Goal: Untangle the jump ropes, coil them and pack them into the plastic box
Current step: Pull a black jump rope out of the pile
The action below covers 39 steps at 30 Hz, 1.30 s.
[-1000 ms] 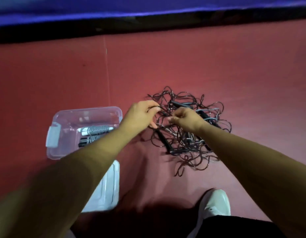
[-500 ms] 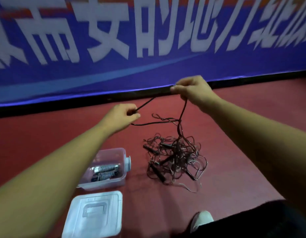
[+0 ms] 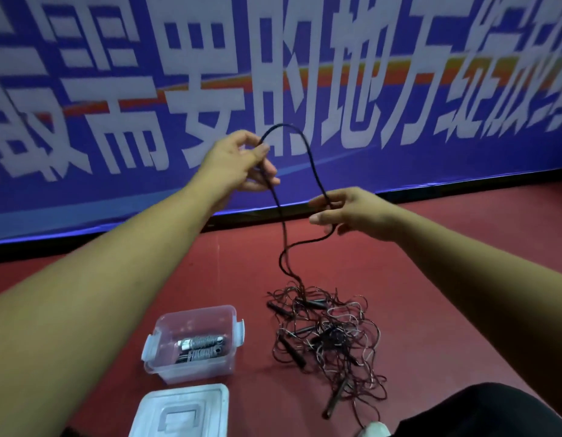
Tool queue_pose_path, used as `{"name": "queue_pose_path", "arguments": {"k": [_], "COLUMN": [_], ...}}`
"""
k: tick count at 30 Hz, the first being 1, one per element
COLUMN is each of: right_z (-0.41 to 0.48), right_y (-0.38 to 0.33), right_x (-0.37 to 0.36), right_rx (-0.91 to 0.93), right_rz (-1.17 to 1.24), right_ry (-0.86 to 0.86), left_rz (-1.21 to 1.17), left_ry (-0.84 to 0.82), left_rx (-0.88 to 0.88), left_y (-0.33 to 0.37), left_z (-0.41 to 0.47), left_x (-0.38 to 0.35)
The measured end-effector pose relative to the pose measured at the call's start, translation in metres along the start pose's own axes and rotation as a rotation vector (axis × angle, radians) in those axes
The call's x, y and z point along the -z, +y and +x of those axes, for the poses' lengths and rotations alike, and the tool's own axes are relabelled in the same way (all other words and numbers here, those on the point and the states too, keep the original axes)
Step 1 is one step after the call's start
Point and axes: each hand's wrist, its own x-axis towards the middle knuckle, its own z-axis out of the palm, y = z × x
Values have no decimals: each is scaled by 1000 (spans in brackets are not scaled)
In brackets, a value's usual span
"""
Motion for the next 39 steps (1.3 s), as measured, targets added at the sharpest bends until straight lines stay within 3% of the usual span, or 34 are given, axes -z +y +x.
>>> {"name": "queue_pose_path", "arguments": {"k": [6,11,13,16,19,22,25,27,29,31,33,37,39], "right_z": [-13,-17,-18,-17,-8,4,12,7,-2,-11,-17,-18,-14], "right_y": [-22,-30,-43,-73,-99,-104,-77,-51,-25,-3,11,6,-11], "right_x": [-37,-45,-38,-18,8,31,38,28,8,-19,-42,-58,-55], "right_rx": [157,122,123,130,161,127,-3,-122,-186,-176,-121,23,66], "right_rz": [155,365,422,461,515,505,577,519,395,362,328,272,344], "right_ry": [-83,-17,42,120,197,316,367,250,8,-216,-296,-115,-28], "left_rz": [-4,-164,-263,-68,-196,-128,-258,-376,-444,-449,-457,-486,-453], "left_ry": [-12,54,-52,-354,-453,-391,-189,-62,-8,6,23,99,36], "left_rx": [3,16,89,141,234,209,238,214,184,169,159,131,157], "left_y": [30,-1,-28,-79,-111,-112,-94,-79,-64,-53,-46,-50,-62], "left_z": [0,-9,-20,-41,-58,-62,-51,-38,-26,-16,-8,0,-7], "left_x": [-11,-10,-12,-32,-62,-82,-84,-77,-66,-54,-44,-28,-24]}}
